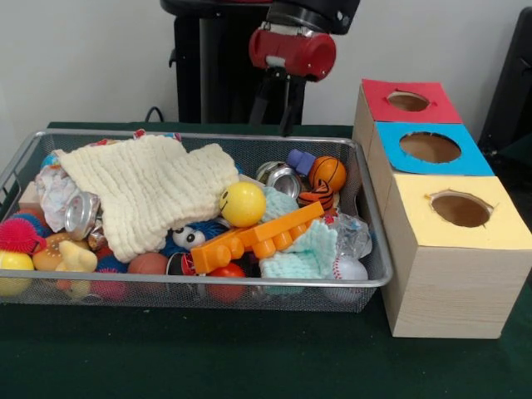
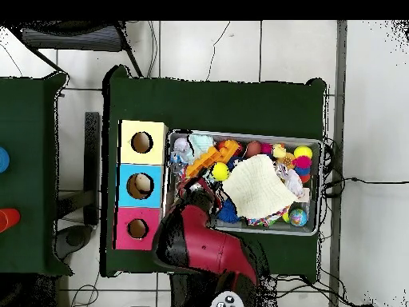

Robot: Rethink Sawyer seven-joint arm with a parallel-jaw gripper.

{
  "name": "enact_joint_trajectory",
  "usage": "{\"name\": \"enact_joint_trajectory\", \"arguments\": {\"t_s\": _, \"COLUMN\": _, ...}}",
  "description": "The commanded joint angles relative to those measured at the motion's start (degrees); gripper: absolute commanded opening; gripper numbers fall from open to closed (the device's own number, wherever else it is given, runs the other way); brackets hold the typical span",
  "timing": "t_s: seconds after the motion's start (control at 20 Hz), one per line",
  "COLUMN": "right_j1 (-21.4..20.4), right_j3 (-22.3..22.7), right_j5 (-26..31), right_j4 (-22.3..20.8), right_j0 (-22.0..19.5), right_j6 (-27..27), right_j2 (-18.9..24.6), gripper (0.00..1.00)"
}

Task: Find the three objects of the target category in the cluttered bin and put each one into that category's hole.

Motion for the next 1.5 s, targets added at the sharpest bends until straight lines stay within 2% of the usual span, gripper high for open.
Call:
{"name": "enact_joint_trajectory", "arguments": {"t_s": 0.05, "right_j1": 0.6, "right_j3": 3.4, "right_j5": -7.0, "right_j4": -13.4, "right_j0": -5.1, "right_j6": 4.0, "right_j2": 19.2, "gripper": 1.00}}
{"name": "enact_joint_trajectory", "arguments": {"t_s": 0.15, "right_j1": -0.9, "right_j3": 3.3, "right_j5": -6.3, "right_j4": -19.5, "right_j0": -9.6, "right_j6": 2.9, "right_j2": 25.0, "gripper": 1.00}}
{"name": "enact_joint_trajectory", "arguments": {"t_s": 0.25, "right_j1": -2.4, "right_j3": 3.9, "right_j5": -3.5, "right_j4": -24.4, "right_j0": -15.4, "right_j6": 2.5, "right_j2": 32.7, "gripper": 1.00}}
{"name": "enact_joint_trajectory", "arguments": {"t_s": 0.4, "right_j1": -3.8, "right_j3": 3.9, "right_j5": -1.7, "right_j4": -30.3, "right_j0": -20.4, "right_j6": 1.6, "right_j2": 40.0, "gripper": 1.00}}
{"name": "enact_joint_trajectory", "arguments": {"t_s": 0.55, "right_j1": -4.9, "right_j3": 3.8, "right_j5": -1.7, "right_j4": -33.8, "right_j0": -22.9, "right_j6": 1.4, "right_j2": 43.6, "gripper": 1.00}}
{"name": "enact_joint_trajectory", "arguments": {"t_s": 0.7, "right_j1": -5.0, "right_j3": 2.8, "right_j5": -2.1, "right_j4": -34.7, "right_j0": -22.7, "right_j6": 0.9, "right_j2": 42.7, "gripper": 1.00}}
{"name": "enact_joint_trajectory", "arguments": {"t_s": 0.9, "right_j1": -3.6, "right_j3": 0.3, "right_j5": -4.0, "right_j4": -32.7, "right_j0": -18.3, "right_j6": 0.5, "right_j2": 35.4, "gripper": 1.00}}
{"name": "enact_joint_trajectory", "arguments": {"t_s": 1.2, "right_j1": -0.4, "right_j3": -4.6, "right_j5": -2.2, "right_j4": -30.5, "right_j0": -12.1, "right_j6": -1.9, "right_j2": 26.9, "gripper": 1.00}}
{"name": "enact_joint_trajectory", "arguments": {"t_s": 1.4, "right_j1": 0.9, "right_j3": -7.6, "right_j5": 5.7, "right_j4": -32.8, "right_j0": -10.8, "right_j6": -5.7, "right_j2": 25.0, "gripper": 1.00}}
{"name": "enact_joint_trajectory", "arguments": {"t_s": 1.5, "right_j1": 0.7, "right_j3": -8.4, "right_j5": 11.4, "right_j4": -34.1, "right_j0": -11.2, "right_j6": -8.5, "right_j2": 25.2, "gripper": 1.00}}
